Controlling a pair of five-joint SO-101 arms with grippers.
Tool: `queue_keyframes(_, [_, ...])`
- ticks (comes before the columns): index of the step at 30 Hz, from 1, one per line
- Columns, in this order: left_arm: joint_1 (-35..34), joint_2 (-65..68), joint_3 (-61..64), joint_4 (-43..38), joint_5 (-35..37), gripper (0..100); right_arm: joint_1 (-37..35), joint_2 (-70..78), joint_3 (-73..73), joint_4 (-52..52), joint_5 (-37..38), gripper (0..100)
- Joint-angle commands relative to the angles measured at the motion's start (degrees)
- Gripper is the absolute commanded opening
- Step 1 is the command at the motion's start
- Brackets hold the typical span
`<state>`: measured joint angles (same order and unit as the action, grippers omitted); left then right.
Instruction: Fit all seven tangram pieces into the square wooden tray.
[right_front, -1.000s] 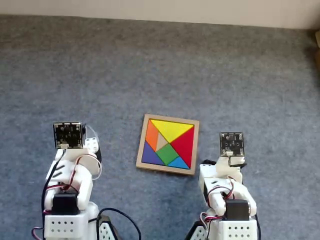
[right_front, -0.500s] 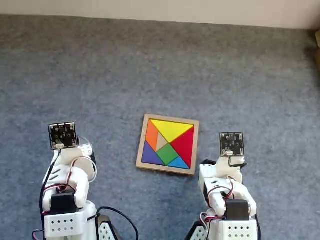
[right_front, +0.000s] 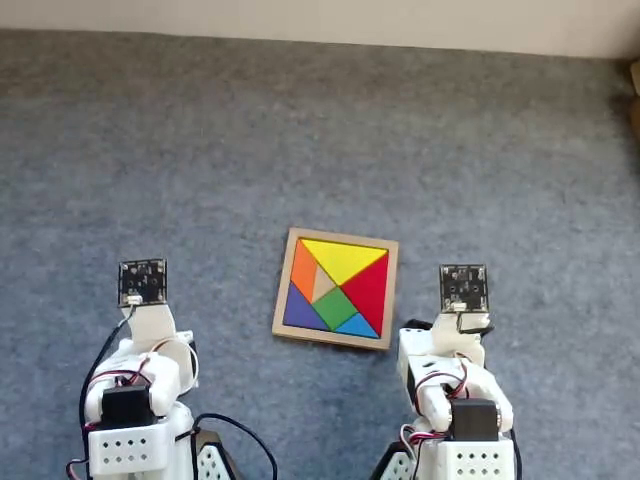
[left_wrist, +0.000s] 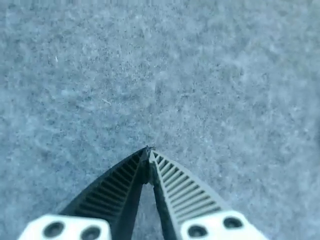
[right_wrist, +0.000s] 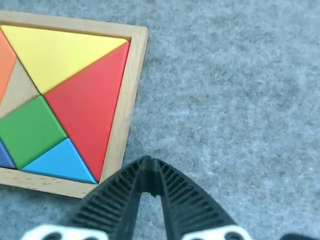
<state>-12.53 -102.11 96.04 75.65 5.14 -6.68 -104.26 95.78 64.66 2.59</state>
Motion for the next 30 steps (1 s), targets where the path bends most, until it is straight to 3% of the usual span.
queue_keyframes(1, [-0.92,-1.98,1.19,0.44,-0.62,1,0.92,-0.92,7.6,2.51,-0.18,0.5])
queue_keyframes(4, [-0.92,-1.98,1.19,0.44,-0.62,1,0.92,-0.92,7.6,6.99,-0.18,0.5])
queue_keyframes(30, [-0.92,-2.07,1.19,0.44,-0.62,1,0.92,-0.92,7.6,6.99,-0.18,0.5])
